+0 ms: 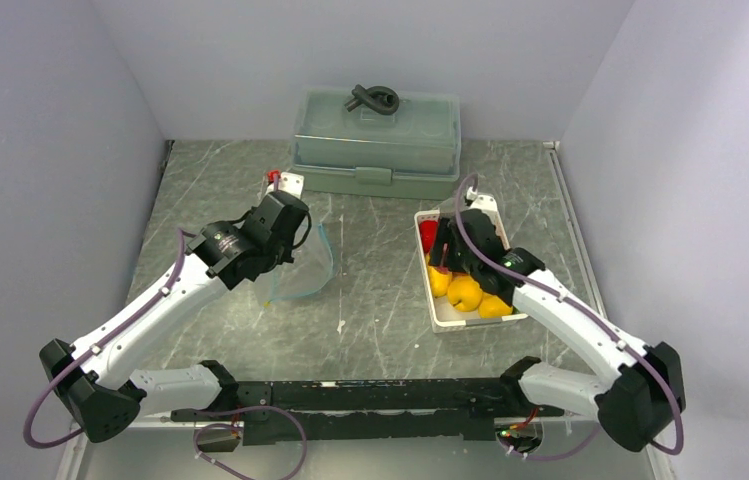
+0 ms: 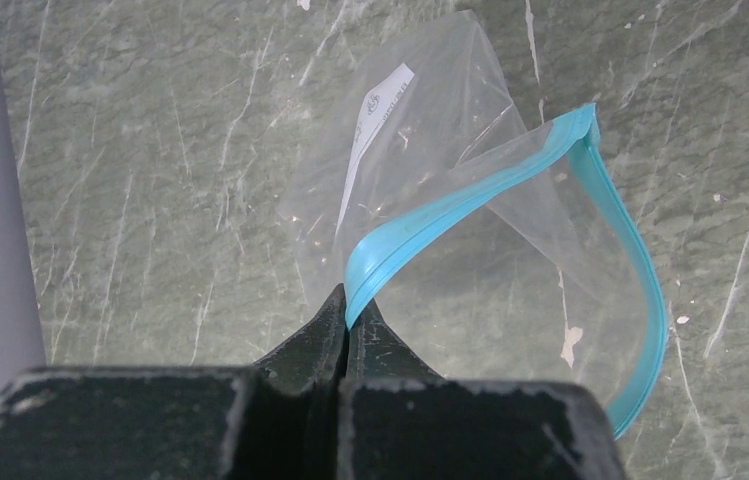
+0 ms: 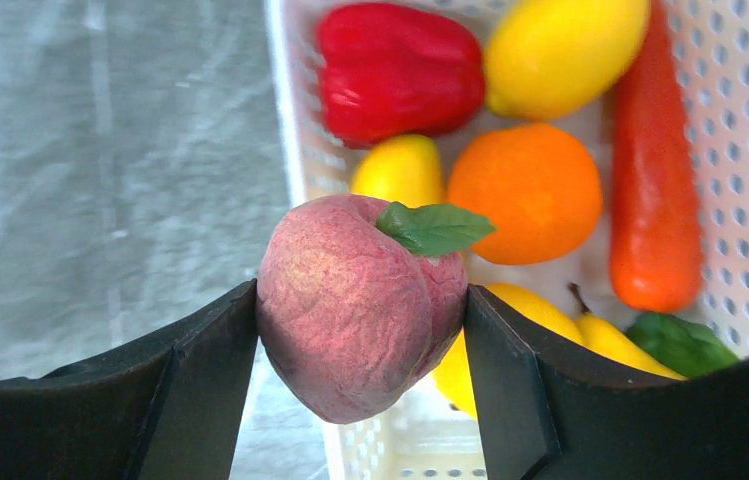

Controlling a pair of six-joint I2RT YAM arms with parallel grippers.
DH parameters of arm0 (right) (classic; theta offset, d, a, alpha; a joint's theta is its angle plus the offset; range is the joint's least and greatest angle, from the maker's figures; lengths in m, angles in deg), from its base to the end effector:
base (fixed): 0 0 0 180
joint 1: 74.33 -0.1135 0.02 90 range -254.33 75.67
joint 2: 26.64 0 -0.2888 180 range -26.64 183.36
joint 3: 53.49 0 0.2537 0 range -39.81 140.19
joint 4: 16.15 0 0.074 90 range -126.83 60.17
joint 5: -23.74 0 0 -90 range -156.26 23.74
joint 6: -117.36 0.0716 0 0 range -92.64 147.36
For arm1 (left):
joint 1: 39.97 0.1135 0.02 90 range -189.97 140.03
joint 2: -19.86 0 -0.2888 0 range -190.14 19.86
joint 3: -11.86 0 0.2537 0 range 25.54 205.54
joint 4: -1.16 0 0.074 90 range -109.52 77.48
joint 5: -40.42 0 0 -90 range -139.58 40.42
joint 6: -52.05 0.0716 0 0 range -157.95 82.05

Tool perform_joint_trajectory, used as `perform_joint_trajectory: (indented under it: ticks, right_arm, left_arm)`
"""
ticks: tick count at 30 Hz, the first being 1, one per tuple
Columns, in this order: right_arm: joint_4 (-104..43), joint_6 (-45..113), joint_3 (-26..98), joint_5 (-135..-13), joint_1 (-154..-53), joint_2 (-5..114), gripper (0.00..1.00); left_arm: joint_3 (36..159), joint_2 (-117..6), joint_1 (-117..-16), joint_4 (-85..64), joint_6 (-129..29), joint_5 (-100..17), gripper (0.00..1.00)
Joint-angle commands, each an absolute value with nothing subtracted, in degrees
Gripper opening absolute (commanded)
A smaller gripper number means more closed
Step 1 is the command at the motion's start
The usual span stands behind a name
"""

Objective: Place the food in the zip-top bag and seal the zipper
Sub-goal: Pick up the fake fruit from the bin, then place the fake fruit in the zipper food storage bag.

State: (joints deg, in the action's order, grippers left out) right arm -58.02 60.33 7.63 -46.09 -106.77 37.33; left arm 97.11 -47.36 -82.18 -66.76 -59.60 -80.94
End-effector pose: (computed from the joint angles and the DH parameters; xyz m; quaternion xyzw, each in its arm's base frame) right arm 0.2217 0.1117 0.2610 0.0716 0.9084 0.0688 0.4062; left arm 0.2002 -0.1313 0.3549 0.0702 0.9064 0.0408 0.4145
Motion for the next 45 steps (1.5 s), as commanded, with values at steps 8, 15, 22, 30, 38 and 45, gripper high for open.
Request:
perform_joint_trajectory:
  ticks: [8, 15, 22, 30, 38, 45]
  right_arm:
    - [-46.7, 58.3, 17.1, -60.4, -115.8, 33.3, 0.3]
    - [-41.7, 57.0, 22.2, -58.9, -125.7, 38.2, 0.31]
    - [-37.3, 55.5, 25.5, -58.5, -132.0, 44.2, 0.31]
    - [-35.4, 54.6, 29.4, -58.9, -134.7, 50.4, 0.32]
    - [-35.4, 54.3, 33.5, -58.3, -135.9, 56.6, 0.34]
    - [-36.0, 54.1, 36.0, -57.8, -136.1, 61.5, 0.41]
  left_arm:
    - [97.0, -46.0, -80.9, -64.6, -58.6, -79.7, 0.0]
    - [96.8, -45.7, -80.3, -64.2, -58.5, -78.8, 0.0]
    - [96.4, -44.9, -79.7, -63.6, -58.4, -78.0, 0.0]
    - [96.2, -44.7, -78.9, -63.0, -58.3, -76.2, 0.0]
    - [96.0, -44.2, -77.7, -62.2, -58.3, -74.0, 0.0]
    - [95.9, -44.0, -77.1, -62.0, -58.2, -73.1, 0.0]
